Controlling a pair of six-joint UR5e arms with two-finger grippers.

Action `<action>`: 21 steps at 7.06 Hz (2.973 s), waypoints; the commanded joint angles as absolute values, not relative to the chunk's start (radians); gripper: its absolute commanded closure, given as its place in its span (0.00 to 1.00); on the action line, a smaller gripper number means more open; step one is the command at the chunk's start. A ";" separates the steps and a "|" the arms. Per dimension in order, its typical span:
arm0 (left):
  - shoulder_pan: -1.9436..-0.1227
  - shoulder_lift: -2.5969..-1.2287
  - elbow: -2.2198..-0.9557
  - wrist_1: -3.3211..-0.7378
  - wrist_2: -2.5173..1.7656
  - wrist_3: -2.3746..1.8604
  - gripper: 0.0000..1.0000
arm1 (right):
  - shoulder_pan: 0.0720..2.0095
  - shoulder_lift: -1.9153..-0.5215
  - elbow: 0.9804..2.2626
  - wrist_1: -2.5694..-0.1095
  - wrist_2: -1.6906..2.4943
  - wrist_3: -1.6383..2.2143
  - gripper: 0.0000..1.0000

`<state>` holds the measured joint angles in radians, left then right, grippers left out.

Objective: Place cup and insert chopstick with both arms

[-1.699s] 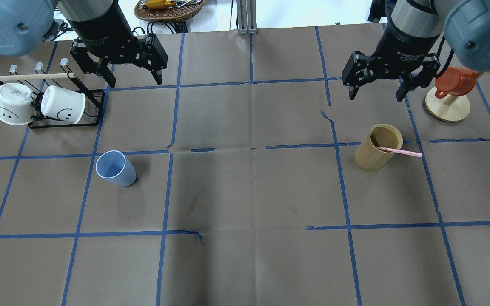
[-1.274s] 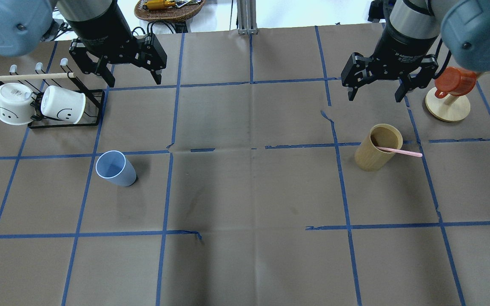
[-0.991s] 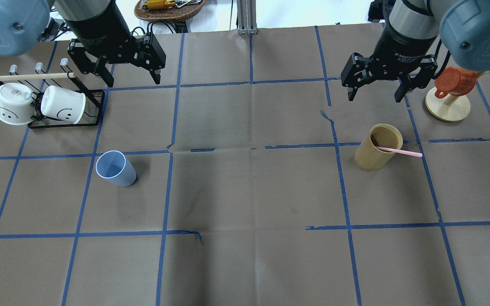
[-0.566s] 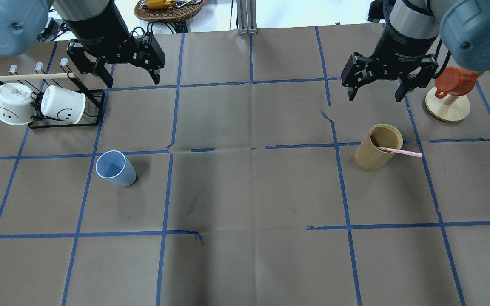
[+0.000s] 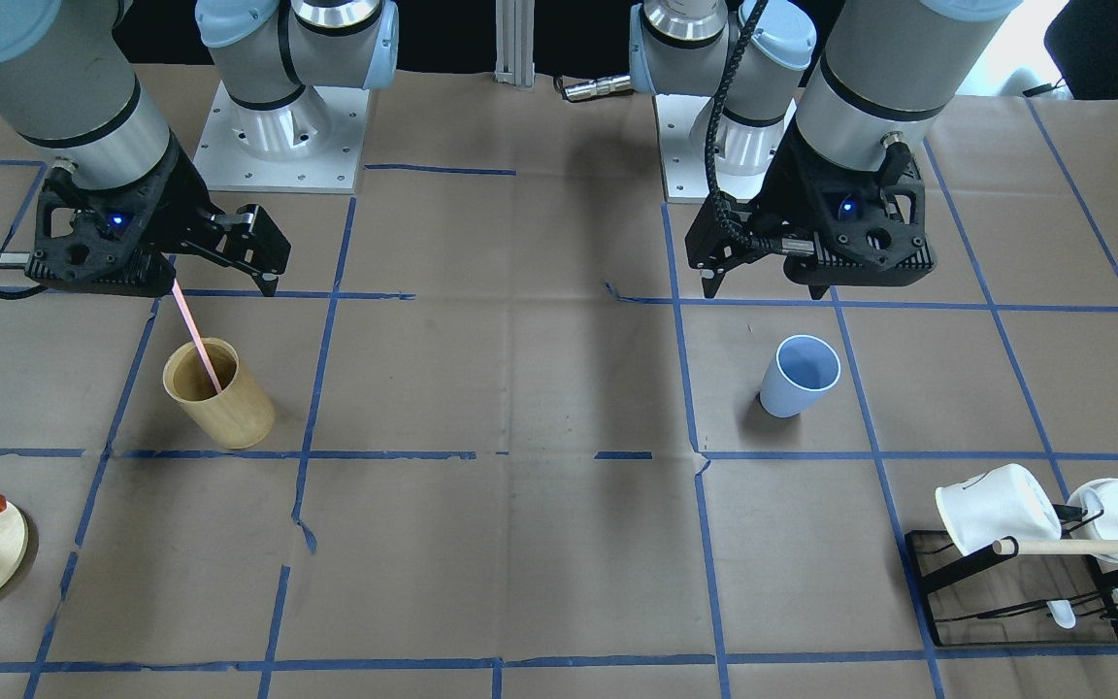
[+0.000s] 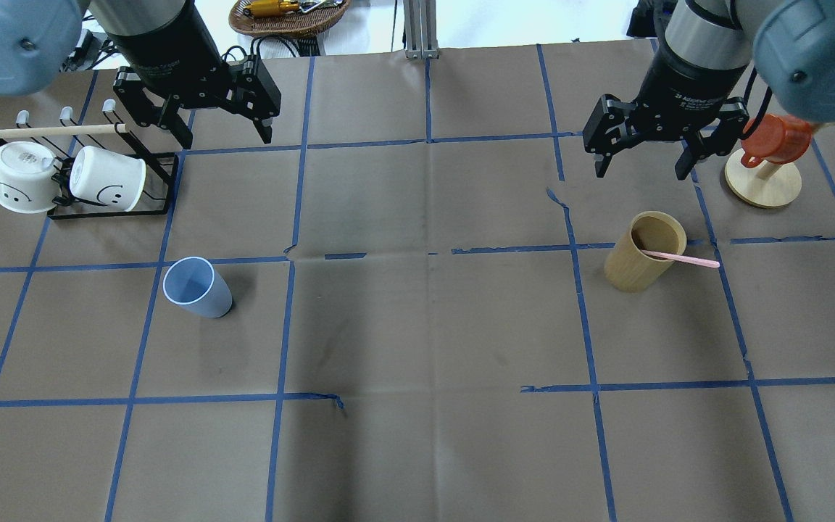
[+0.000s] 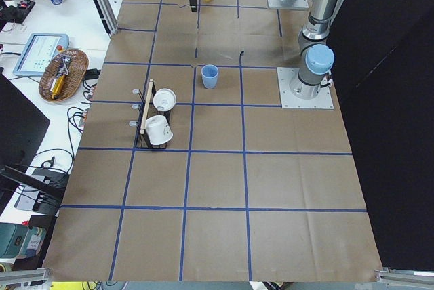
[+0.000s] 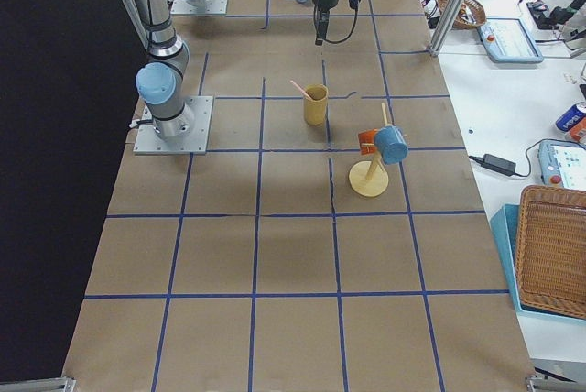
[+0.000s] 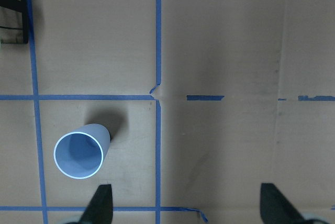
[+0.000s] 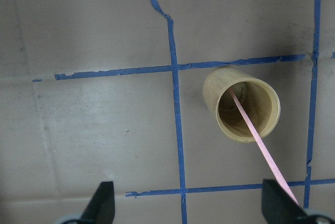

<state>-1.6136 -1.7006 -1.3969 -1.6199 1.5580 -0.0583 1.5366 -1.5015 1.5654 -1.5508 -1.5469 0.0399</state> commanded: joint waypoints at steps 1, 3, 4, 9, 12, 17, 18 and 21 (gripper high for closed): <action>-1.614 -1.700 -1.402 -1.620 1.563 -0.057 0.00 | 1.536 -1.500 1.566 -1.539 -1.548 0.040 0.00; -1.560 -1.710 -1.414 -1.617 1.560 -0.055 0.00 | 1.536 -1.500 1.566 -1.536 -1.548 0.034 0.01; -1.521 -1.710 -1.499 -1.614 1.559 -0.034 0.00 | 1.532 -1.500 1.566 -1.534 -1.548 0.031 0.00; -1.385 -1.715 -1.849 -1.287 1.562 0.182 0.00 | 1.531 -1.502 1.560 -1.540 -1.546 0.028 0.00; -1.376 -1.735 -1.945 -1.174 1.562 0.175 0.00 | 1.532 -1.503 1.562 -1.540 -1.545 0.034 0.00; -1.378 -1.776 -1.989 -1.160 1.560 0.184 0.27 | 1.534 -1.503 1.563 -1.539 -1.545 0.034 0.00; -1.376 -1.778 -1.979 -1.158 1.562 0.176 0.76 | 1.534 -1.503 1.562 -1.540 -1.543 0.034 0.01; -1.377 -1.766 -1.961 -1.169 1.566 0.173 1.00 | 1.534 -1.505 1.562 -1.537 -1.545 0.035 0.00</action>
<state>-1.3763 -1.7701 -1.9715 -1.1616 1.5640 0.1752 1.5340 -1.5039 1.5617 -1.5386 -1.5442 0.0342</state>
